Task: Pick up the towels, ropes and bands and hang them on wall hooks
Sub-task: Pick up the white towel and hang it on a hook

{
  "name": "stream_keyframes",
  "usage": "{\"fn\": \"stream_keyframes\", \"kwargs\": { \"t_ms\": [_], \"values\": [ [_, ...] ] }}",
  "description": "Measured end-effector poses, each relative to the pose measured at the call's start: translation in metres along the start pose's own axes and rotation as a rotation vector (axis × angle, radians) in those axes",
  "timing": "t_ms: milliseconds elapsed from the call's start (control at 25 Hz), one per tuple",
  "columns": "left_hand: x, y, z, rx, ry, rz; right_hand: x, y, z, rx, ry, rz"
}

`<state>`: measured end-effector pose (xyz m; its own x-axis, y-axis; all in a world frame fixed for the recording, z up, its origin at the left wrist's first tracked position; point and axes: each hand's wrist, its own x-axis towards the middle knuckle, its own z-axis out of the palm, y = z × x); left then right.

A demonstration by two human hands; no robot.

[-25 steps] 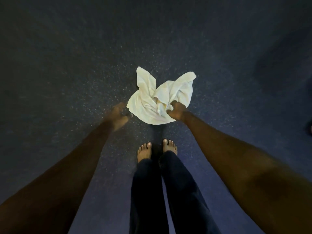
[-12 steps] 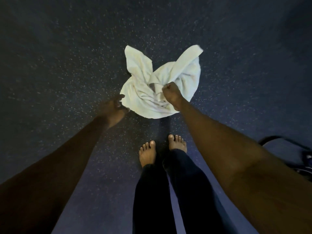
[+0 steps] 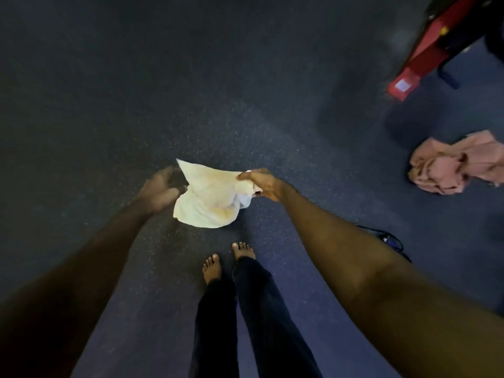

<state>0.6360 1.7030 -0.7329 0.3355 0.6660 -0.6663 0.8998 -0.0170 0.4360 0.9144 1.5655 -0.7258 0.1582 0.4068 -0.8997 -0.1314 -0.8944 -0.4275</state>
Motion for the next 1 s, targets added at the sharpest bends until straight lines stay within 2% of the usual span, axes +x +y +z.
{"fn": "stream_keyframes", "kwargs": {
  "t_ms": [80, 240, 360, 480, 600, 680, 800, 880, 1000],
  "values": [
    [-0.094, 0.100, -0.040, -0.041, -0.040, 0.032, -0.066, -0.018, -0.015, -0.036, -0.010, -0.065],
    [-0.151, 0.178, -0.091, 0.023, -0.026, 0.130, -0.189, -0.035, -0.053, -0.075, 0.049, -0.163],
    [-0.189, 0.222, -0.112, 0.064, -0.034, 0.234, -0.260, -0.035, -0.079, -0.023, 0.067, -0.153],
    [-0.223, 0.265, -0.128, 0.126, -0.080, 0.340, -0.339, -0.037, -0.097, 0.312, 0.121, -0.138],
    [-0.257, 0.314, -0.137, 0.199, -0.137, 0.490, -0.412, -0.029, -0.112, 0.667, 0.060, -0.258],
    [-0.274, 0.346, -0.137, 0.242, -0.176, 0.578, -0.453, -0.011, -0.125, 0.766, 0.099, -0.326],
    [-0.302, 0.400, -0.125, 0.295, -0.204, 0.693, -0.516, 0.029, -0.147, 0.862, 0.278, -0.391],
    [-0.330, 0.442, -0.105, 0.347, -0.246, 0.799, -0.562, 0.069, -0.164, 0.926, 0.475, -0.432],
    [-0.379, 0.497, -0.067, 0.426, -0.302, 0.994, -0.628, 0.134, -0.179, 0.896, 0.758, -0.454]
  ]
}}
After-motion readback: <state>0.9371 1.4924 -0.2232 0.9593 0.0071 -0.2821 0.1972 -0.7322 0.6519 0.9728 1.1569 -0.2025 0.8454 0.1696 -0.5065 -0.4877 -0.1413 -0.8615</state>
